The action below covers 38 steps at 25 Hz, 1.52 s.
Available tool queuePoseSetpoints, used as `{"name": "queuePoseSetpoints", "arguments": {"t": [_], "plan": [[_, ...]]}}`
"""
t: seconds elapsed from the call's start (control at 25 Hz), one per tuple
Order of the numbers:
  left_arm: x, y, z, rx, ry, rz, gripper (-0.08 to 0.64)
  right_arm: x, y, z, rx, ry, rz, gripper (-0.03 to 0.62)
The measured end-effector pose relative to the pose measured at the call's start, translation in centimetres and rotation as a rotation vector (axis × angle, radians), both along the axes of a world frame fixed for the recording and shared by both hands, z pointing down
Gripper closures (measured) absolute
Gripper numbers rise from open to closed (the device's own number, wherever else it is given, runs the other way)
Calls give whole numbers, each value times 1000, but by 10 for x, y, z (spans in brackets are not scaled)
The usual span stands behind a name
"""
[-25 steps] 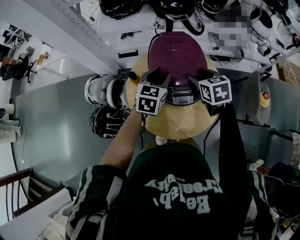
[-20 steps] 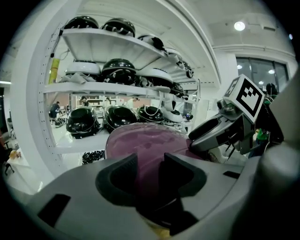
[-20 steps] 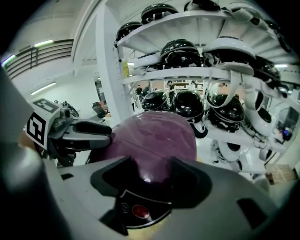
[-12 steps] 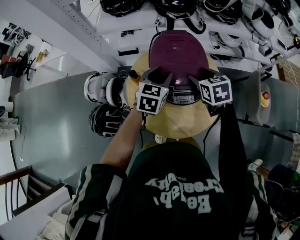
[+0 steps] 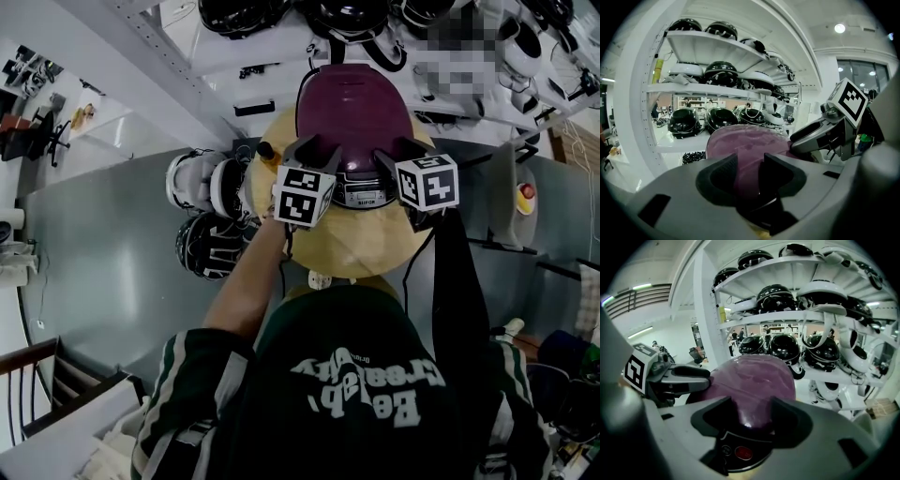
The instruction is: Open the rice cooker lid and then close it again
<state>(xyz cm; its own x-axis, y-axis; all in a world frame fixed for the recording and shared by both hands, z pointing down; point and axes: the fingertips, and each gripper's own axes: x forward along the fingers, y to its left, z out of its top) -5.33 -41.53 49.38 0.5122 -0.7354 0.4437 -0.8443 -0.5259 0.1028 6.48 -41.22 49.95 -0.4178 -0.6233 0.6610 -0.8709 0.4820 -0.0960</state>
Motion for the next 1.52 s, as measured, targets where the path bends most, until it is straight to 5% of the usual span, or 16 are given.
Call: {"name": "queuePoseSetpoints", "arguments": {"t": [0.32, 0.52, 0.92, 1.52], "plan": [[-2, 6, -5, 50, 28, 7, 389, 1, 7, -7, 132, -12, 5, 342], [-2, 24, -23, 164, 36, 23, 377, -7, 32, -16, 266, 68, -39, 342], [-14, 69, -97, 350, 22, -36, 380, -4, 77, -76, 455, -12, -12, 344], [41, 179, -133, 398, -7, -90, 367, 55, 170, -116, 583, -150, -18, 356]]}}
